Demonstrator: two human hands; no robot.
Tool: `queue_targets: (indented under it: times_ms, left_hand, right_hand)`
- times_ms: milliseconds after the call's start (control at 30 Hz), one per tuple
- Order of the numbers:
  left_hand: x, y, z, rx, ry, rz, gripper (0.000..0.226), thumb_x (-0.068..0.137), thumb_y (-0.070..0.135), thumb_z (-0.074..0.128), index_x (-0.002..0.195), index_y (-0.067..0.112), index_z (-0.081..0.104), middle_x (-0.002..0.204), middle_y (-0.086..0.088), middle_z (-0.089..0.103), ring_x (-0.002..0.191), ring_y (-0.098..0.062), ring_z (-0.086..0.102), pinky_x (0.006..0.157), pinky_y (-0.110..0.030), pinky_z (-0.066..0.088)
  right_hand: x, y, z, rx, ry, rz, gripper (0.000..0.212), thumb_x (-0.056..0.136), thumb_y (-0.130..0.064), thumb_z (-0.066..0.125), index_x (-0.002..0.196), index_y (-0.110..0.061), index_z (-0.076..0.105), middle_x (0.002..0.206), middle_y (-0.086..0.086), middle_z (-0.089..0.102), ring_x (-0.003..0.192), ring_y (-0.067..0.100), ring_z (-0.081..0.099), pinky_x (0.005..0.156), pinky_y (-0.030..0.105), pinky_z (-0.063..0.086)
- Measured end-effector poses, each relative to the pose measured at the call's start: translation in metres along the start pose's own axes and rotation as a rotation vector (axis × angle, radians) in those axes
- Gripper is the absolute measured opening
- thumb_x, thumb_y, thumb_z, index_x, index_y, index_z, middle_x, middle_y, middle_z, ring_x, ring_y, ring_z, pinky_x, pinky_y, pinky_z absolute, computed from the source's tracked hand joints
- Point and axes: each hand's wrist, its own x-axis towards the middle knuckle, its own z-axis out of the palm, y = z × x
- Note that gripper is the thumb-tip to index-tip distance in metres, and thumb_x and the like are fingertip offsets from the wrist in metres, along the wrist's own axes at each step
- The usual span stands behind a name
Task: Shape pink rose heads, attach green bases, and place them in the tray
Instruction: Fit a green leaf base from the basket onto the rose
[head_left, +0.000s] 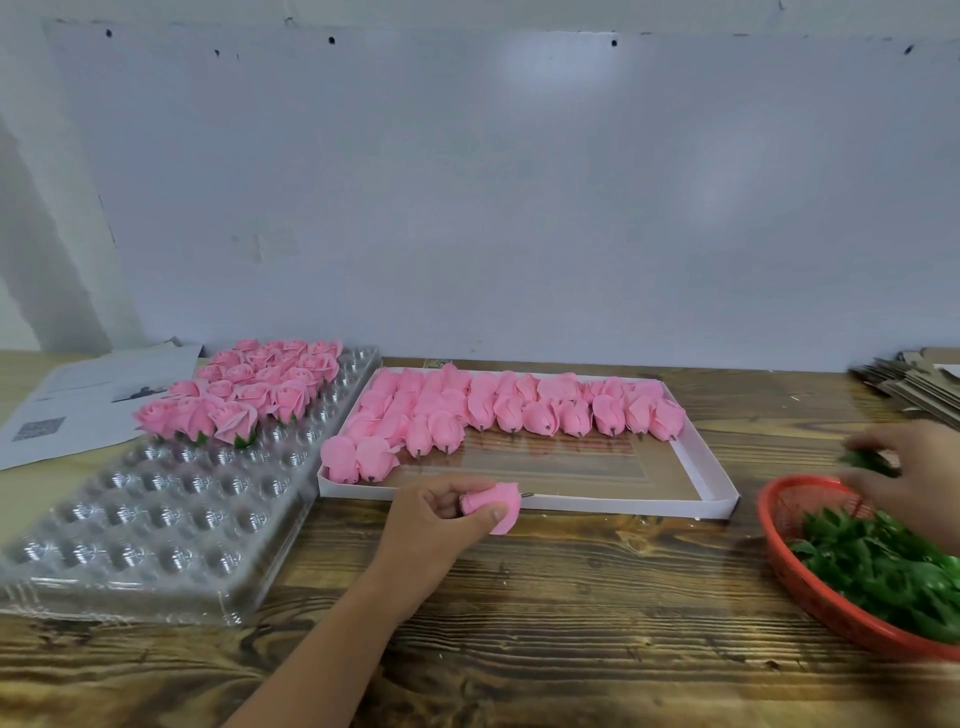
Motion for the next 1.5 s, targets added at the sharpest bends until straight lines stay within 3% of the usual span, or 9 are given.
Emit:
queue_targets:
  times_ms: [133,200,300,467,600,733,933,1167,1500]
  left_hand:
    - [0.000,0.002,0.000,-0.042,-0.004,-0.021,0.028,0.080,0.012,0.084,0.105,0.023,0.079,0.101,0.008,0.079,0.096,-0.009,0.074,0.076,-0.015,0.056]
    - [0.000,0.002,0.000,-0.067,0.003,-0.038,0.028,0.079,0.011,0.084,0.106,0.020,0.078,0.101,0.008,0.079,0.096,-0.009,0.074,0.075,-0.016,0.056]
    - [0.001,0.003,0.000,-0.106,0.018,-0.054,0.028,0.079,0.008,0.084,0.105,0.017,0.078,0.100,0.009,0.078,0.095,-0.009,0.074,0.075,-0.016,0.056]
    - [0.001,0.003,-0.001,-0.131,-0.003,-0.049,0.028,0.080,0.007,0.083,0.106,0.015,0.078,0.101,0.003,0.079,0.096,-0.012,0.074,0.076,-0.017,0.056]
    - [0.000,0.003,0.000,-0.131,0.004,-0.034,0.026,0.079,0.008,0.084,0.104,0.016,0.079,0.100,0.003,0.079,0.094,-0.012,0.075,0.075,-0.017,0.056]
    - [0.001,0.003,0.000,-0.138,-0.005,-0.023,0.026,0.078,0.010,0.084,0.103,0.016,0.079,0.100,0.001,0.079,0.095,-0.014,0.075,0.075,-0.018,0.057]
    - [0.001,0.004,0.001,-0.127,-0.008,0.001,0.024,0.078,0.009,0.085,0.099,0.021,0.081,0.100,0.000,0.080,0.095,-0.013,0.075,0.076,-0.017,0.056]
    - [-0.001,0.006,0.001,-0.104,-0.016,0.022,0.026,0.079,0.011,0.085,0.098,0.028,0.081,0.100,0.002,0.079,0.095,-0.013,0.075,0.077,-0.017,0.057]
    - [0.000,0.003,0.001,-0.052,-0.016,0.027,0.026,0.079,0.012,0.085,0.102,0.022,0.080,0.099,0.003,0.080,0.095,-0.012,0.075,0.078,-0.017,0.056]
  right_hand:
    - [-0.018,-0.072,-0.016,0.374,-0.032,0.003,0.022,0.086,-0.023,0.075,0.105,-0.033,0.068,0.090,-0.013,0.071,0.070,0.011,0.071,0.057,0.030,0.052]
    - [-0.027,-0.106,-0.009,0.805,-0.152,0.104,0.024,0.090,-0.014,0.071,0.111,-0.024,0.067,0.098,-0.005,0.073,0.073,0.012,0.074,0.062,0.022,0.058]
    - [-0.033,-0.144,0.014,1.178,-0.248,0.210,0.024,0.092,-0.007,0.065,0.116,-0.010,0.066,0.099,0.012,0.073,0.076,0.019,0.074,0.066,0.022,0.061]
    - [-0.043,-0.193,0.058,1.543,-0.521,0.452,0.013,0.092,-0.016,0.064,0.104,-0.011,0.068,0.093,0.008,0.076,0.073,0.014,0.074,0.057,0.019,0.057]
    - [-0.052,-0.217,0.084,1.752,-0.647,0.583,0.022,0.077,-0.023,0.071,0.095,-0.010,0.070,0.095,0.013,0.077,0.074,0.017,0.075,0.060,0.025,0.060]
    - [-0.059,-0.222,0.093,1.830,-0.713,0.574,0.026,0.076,-0.022,0.073,0.096,-0.005,0.074,0.100,0.019,0.075,0.079,0.019,0.075,0.065,0.025,0.060]
    - [-0.069,-0.227,0.094,1.825,-0.734,0.496,0.015,0.079,-0.023,0.071,0.083,-0.013,0.081,0.095,0.016,0.076,0.079,0.017,0.074,0.067,0.024,0.059]
    - [-0.074,-0.232,0.093,1.715,-0.565,0.454,0.027,0.090,-0.020,0.066,0.113,-0.005,0.069,0.108,0.018,0.075,0.097,0.022,0.071,0.070,0.023,0.058]
    - [-0.080,-0.236,0.098,1.745,-0.619,0.428,0.039,0.083,-0.024,0.070,0.117,-0.006,0.069,0.112,0.017,0.073,0.097,0.024,0.070,0.071,0.026,0.058]
